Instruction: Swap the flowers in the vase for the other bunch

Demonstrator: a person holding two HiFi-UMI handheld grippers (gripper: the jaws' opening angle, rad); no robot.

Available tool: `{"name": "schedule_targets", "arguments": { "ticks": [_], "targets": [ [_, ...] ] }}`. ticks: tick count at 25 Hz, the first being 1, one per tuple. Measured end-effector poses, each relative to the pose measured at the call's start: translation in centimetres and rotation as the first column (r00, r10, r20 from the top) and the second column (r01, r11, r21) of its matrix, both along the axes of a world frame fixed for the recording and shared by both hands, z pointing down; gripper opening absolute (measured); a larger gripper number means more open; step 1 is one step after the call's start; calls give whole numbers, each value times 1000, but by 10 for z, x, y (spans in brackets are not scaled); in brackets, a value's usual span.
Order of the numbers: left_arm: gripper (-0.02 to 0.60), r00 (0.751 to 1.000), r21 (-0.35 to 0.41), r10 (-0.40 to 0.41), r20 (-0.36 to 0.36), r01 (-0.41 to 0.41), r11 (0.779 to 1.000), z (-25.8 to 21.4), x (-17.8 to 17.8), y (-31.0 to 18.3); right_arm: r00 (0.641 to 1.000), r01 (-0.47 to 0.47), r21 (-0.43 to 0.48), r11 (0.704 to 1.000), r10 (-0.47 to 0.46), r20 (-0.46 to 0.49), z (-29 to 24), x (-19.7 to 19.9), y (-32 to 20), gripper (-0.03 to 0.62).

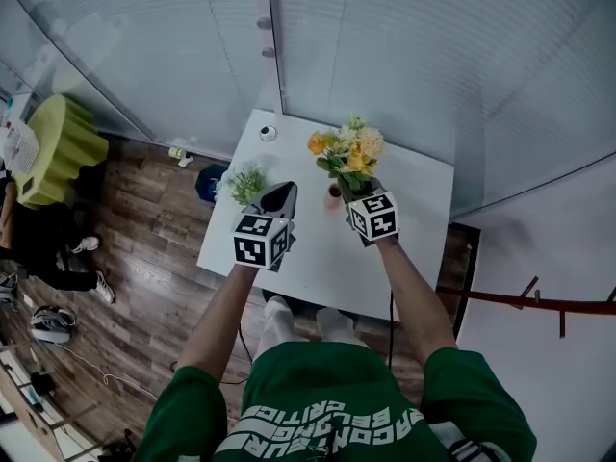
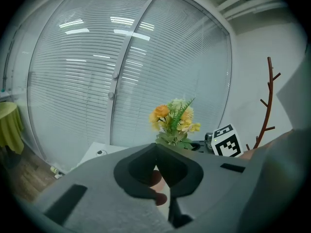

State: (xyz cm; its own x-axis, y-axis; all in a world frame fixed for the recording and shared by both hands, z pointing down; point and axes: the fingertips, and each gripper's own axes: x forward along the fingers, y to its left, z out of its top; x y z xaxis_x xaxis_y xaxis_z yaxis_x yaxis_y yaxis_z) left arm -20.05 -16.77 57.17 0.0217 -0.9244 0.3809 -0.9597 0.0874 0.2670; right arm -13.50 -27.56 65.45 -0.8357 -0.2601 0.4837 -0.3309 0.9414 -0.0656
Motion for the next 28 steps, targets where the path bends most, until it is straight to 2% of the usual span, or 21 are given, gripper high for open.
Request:
{"name": "schedule_targets", "arguments": {
  "ticks": [7,14,22,26,28],
  "targets": [
    [0,1000,72,11,10,-11,997,-46,-9,-14,997,8,32,999,-10,80,-74,-6,-5,54],
    [0,999,132,8,38,-13,991,-87,-25,-30,986,24,109,994,-42,162,-152,-20,-18,54],
    [0,996,141,65,67,-74,987,-102,-14,-49,989,8,127,992,-27,148,-159,-12,-25,54],
    [0,988,136,131,83,-142,980,-104,6,-67,989,-46,125,991,28,146,-162,11,-39,54],
    [0,977,140,195,89,-206,968,-107,27,-83,985,-105,128,986,86,148,-166,35,-50,54]
  ]
}}
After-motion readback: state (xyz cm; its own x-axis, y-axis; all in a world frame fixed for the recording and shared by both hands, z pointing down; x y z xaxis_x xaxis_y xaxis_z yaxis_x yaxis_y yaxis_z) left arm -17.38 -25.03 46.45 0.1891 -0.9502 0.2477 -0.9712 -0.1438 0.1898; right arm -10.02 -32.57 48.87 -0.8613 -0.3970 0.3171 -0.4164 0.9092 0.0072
